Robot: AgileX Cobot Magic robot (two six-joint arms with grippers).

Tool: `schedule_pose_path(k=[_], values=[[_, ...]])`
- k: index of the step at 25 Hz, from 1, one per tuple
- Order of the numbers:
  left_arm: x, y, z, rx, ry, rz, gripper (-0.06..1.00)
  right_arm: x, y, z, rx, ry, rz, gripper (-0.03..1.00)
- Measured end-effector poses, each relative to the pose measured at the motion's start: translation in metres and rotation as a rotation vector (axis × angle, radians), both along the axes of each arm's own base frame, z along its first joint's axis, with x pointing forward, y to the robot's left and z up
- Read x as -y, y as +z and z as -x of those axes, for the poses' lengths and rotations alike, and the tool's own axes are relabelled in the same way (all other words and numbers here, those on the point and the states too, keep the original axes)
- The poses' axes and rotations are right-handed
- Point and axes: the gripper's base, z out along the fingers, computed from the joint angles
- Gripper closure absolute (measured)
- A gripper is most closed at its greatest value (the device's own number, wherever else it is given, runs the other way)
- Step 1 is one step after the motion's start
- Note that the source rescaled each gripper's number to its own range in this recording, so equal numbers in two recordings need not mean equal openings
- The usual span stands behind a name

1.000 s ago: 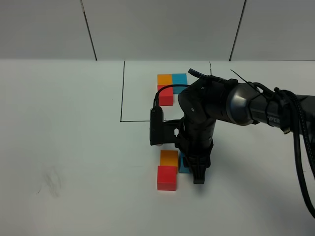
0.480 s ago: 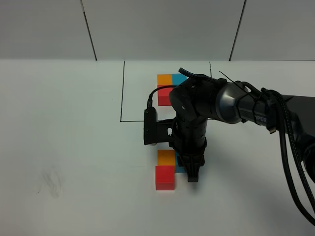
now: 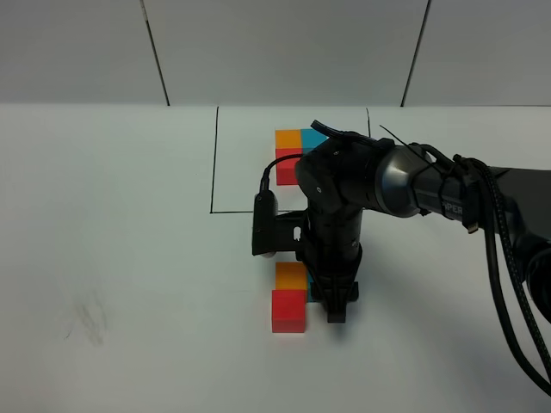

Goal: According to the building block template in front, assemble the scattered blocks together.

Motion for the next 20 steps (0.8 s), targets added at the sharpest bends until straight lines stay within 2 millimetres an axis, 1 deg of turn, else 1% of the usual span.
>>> schedule_pose_path(k=[2,3,4,6,8,11,12,14,16,17,18,20], values=[[0.000,0.000,0.000,0.000,0.000,0.000,0.28,0.001,0.003,0.001,0.003,-0.035,0.008,0.20],[0.000,0.000,0.000,0.000,0.000,0.000,0.28,0.002,0.006,0.000,0.014,-0.054,0.013,0.12],[0.000,0.000,0.000,0.000,0.000,0.000,0.28,0.003,0.011,0.000,0.024,-0.078,0.017,0.06],[0.000,0.000,0.000,0.000,0.000,0.000,0.28,0.007,0.026,0.001,0.056,-0.108,0.023,0.00],[0.000,0.000,0.000,0.000,0.000,0.000,0.28,0.013,0.042,0.001,0.077,-0.148,0.023,-0.02],[0.000,0.000,0.000,0.000,0.000,0.000,0.28,0.036,0.068,-0.002,0.109,-0.250,0.020,-0.03],[0.000,0.000,0.000,0.000,0.000,0.000,0.28,0.049,0.078,-0.005,0.121,-0.313,0.015,-0.03],[0.000,0.000,0.000,0.000,0.000,0.000,0.28,0.083,0.097,-0.010,0.155,-0.461,-0.001,-0.03],[0.000,0.000,0.000,0.000,0.000,0.000,0.28,0.129,0.115,-0.015,0.193,-0.644,-0.008,-0.03],[0.000,0.000,0.000,0.000,0.000,0.000,0.28,0.153,0.126,-0.013,0.209,-0.735,-0.009,-0.03],[0.000,0.000,0.000,0.000,0.000,0.000,0.28,0.173,0.134,-0.008,0.215,-0.803,0.003,-0.03],[0.000,0.000,0.000,0.000,0.000,0.000,0.28,0.216,0.153,0.010,0.232,-0.927,0.028,-0.03]])
